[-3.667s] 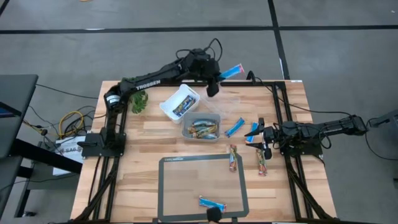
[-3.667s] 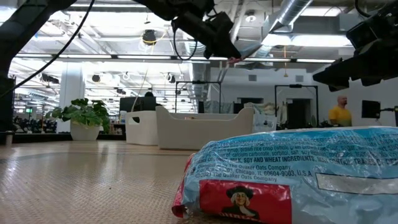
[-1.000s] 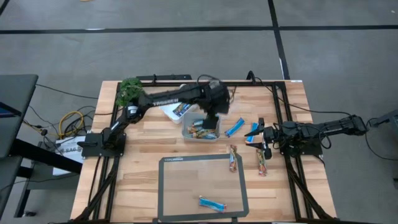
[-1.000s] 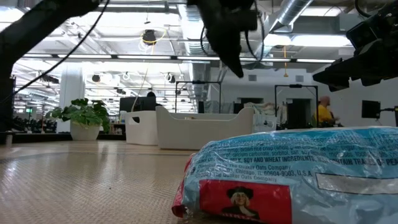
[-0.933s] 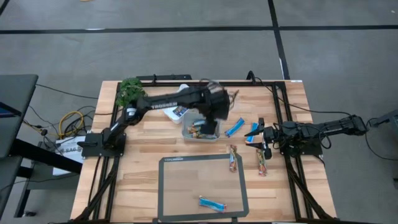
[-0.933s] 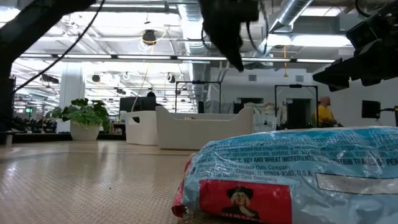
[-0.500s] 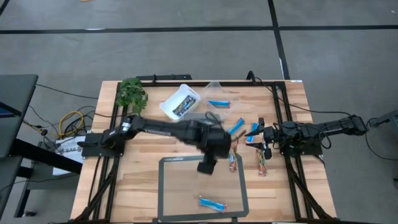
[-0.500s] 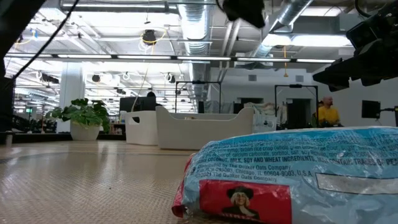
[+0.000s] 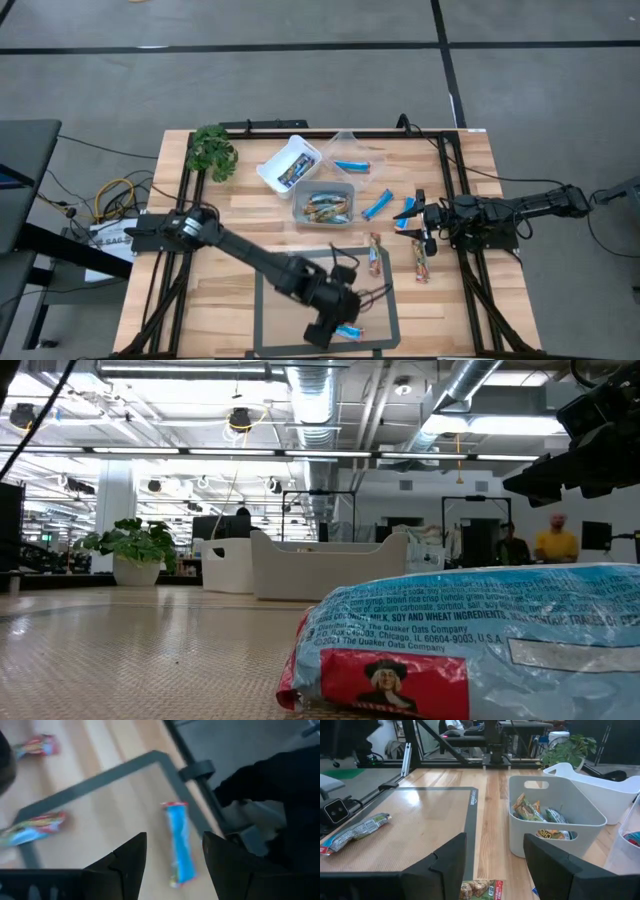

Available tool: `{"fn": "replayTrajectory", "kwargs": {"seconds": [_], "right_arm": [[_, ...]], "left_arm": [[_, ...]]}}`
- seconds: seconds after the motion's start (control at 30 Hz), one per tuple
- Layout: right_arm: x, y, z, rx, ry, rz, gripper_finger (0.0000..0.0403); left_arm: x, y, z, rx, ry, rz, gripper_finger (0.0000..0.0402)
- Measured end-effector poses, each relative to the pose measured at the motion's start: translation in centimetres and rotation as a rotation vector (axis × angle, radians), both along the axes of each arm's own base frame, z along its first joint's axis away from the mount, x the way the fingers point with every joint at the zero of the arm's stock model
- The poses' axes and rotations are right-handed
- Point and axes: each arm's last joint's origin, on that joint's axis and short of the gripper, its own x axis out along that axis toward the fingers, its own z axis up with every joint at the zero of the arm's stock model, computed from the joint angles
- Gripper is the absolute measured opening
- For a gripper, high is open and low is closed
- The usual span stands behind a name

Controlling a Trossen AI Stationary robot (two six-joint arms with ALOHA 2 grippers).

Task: Pick and place Granola Bars by type
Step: Put the red granola bar into the transparent bin

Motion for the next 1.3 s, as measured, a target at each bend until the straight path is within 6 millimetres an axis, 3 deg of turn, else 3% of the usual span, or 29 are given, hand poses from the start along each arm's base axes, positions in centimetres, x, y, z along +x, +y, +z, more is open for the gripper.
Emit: {"fn": "replayTrajectory", "kwargs": {"seconds": [0.23,0.43,0.57,0.83,1.03,1.3], "right_arm": [[0.0,0.0,0.0,0.000,0.000,0.000,0.0191],[0.0,0.0,0.0,0.000,0.000,0.000,0.0191],[0.0,0.0,0.0,0.000,0.000,0.000,0.0191],[0.0,0.0,0.0,0.000,0.000,0.000,0.0191],[0.0,0.0,0.0,0.000,0.000,0.000,0.0191],[0.0,0.0,0.0,0.000,0.000,0.000,0.0191]], "left_arm": [[-2.2,-4.6,-4.5,-0.010,0.018,-0.090,0.0187],[-3.8,-6.4,-8.0,0.005,0.032,-0.132,0.0187],[-4.2,-6.5,-9.3,0.005,0.038,-0.124,0.0187],[-3.5,-5.6,-9.4,0.132,-0.053,-0.036,0.0187],[-2.8,-4.9,-10.0,0.133,-0.055,-0.017,0.0189],[-1.3,-4.2,-11.7,0.142,-0.070,-0.024,0.0229]]}}
